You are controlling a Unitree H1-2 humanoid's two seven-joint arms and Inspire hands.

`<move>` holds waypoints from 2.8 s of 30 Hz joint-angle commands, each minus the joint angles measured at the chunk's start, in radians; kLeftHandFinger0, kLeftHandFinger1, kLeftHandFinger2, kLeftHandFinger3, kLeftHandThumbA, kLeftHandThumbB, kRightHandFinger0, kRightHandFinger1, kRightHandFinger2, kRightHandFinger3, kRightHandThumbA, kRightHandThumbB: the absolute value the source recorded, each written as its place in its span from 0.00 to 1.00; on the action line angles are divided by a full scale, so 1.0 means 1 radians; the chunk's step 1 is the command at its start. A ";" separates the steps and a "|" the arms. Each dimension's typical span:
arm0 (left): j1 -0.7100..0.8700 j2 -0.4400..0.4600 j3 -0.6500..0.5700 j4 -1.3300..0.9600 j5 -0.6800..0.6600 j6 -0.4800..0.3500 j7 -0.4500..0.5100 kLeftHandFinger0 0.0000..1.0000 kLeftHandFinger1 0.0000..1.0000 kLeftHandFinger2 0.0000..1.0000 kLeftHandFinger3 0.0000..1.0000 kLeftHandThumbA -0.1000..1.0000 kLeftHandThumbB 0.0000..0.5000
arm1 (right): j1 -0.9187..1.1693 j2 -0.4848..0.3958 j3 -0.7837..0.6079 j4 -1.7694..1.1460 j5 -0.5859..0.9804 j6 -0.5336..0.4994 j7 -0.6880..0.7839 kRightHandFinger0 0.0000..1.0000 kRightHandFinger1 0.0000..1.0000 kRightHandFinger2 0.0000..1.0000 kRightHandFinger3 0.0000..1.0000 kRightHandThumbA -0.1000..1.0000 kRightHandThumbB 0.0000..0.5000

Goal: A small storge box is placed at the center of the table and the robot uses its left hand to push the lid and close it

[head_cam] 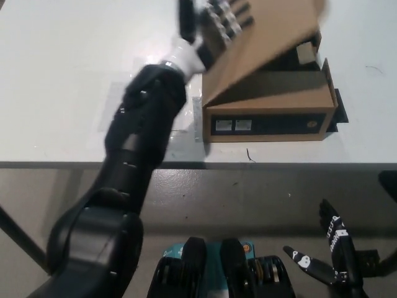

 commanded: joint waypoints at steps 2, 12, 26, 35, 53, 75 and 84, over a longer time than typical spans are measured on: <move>-0.069 -0.019 -0.118 0.103 0.188 -0.123 0.001 1.00 1.00 1.00 1.00 1.00 0.83 | -0.011 -0.009 0.009 -0.054 -0.003 -0.050 0.002 1.00 1.00 1.00 1.00 1.00 0.72; -0.022 -0.024 -0.172 0.175 0.247 -0.165 -0.005 1.00 1.00 1.00 1.00 1.00 0.75 | -0.011 -0.015 0.015 -0.073 0.004 -0.050 0.012 1.00 1.00 1.00 1.00 1.00 0.67; -0.006 0.040 -0.032 -0.283 0.128 0.003 -0.064 1.00 1.00 1.00 1.00 1.00 0.89 | -0.001 -0.021 0.021 -0.072 -0.021 -0.050 -0.020 1.00 1.00 1.00 1.00 1.00 0.67; 0.193 0.148 0.006 -1.035 0.108 0.118 -0.023 1.00 1.00 1.00 1.00 1.00 0.90 | 0.013 -0.040 0.029 -0.071 -0.038 -0.050 -0.026 1.00 1.00 1.00 1.00 1.00 0.69; 1.151 0.286 0.199 -1.752 -0.052 -0.253 -0.085 1.00 1.00 1.00 1.00 1.00 0.71 | 0.014 -0.047 0.025 -0.015 -0.019 -0.050 -0.005 1.00 1.00 1.00 1.00 1.00 0.68; 1.279 0.301 0.079 -1.011 0.212 -0.319 -0.105 1.00 1.00 1.00 1.00 1.00 0.42 | -0.003 -0.044 0.029 0.032 -0.017 -0.050 -0.017 1.00 1.00 1.00 1.00 1.00 0.69; 1.264 0.300 0.104 -0.930 0.247 -0.345 -0.077 1.00 1.00 1.00 1.00 1.00 0.32 | -0.010 -0.048 0.036 0.034 -0.018 -0.050 -0.013 1.00 1.00 1.00 1.00 1.00 0.67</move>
